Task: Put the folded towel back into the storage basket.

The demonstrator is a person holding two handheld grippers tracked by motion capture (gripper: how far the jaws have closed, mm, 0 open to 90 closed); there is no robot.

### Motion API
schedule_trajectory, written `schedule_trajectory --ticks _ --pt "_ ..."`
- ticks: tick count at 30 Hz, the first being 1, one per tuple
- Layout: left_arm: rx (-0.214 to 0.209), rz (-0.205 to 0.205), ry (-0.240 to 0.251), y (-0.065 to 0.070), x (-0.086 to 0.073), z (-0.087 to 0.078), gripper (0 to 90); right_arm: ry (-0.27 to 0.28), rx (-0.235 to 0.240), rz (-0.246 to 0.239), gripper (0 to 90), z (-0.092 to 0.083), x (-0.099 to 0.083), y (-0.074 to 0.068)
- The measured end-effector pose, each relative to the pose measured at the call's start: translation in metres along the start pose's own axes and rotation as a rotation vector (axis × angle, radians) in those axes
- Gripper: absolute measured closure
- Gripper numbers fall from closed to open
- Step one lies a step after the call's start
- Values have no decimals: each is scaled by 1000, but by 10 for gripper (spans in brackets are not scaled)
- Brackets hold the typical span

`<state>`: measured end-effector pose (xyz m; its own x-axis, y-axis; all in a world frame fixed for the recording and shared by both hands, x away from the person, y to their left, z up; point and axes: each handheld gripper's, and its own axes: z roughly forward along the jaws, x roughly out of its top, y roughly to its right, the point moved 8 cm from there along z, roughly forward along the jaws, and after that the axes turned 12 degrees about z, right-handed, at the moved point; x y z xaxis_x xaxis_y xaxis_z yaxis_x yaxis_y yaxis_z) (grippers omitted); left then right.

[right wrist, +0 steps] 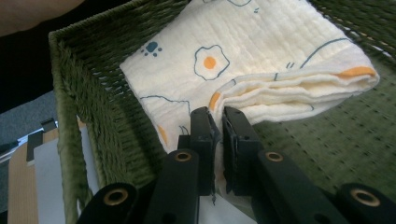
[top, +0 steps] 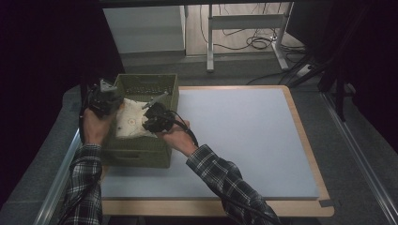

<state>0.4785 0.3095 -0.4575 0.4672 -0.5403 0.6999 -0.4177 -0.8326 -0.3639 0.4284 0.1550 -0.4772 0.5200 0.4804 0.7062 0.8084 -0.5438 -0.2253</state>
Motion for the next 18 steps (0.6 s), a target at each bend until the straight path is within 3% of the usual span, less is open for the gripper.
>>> schedule_trajectory --ticks 8,18 --pt "15 -27 -23 -15 -20 -3 834 -49 -4 -22 833 23 4 -13" --pt "-30 -6 -47 -1 -16 23 833 -89 -63 -37 831 30 -4 1"
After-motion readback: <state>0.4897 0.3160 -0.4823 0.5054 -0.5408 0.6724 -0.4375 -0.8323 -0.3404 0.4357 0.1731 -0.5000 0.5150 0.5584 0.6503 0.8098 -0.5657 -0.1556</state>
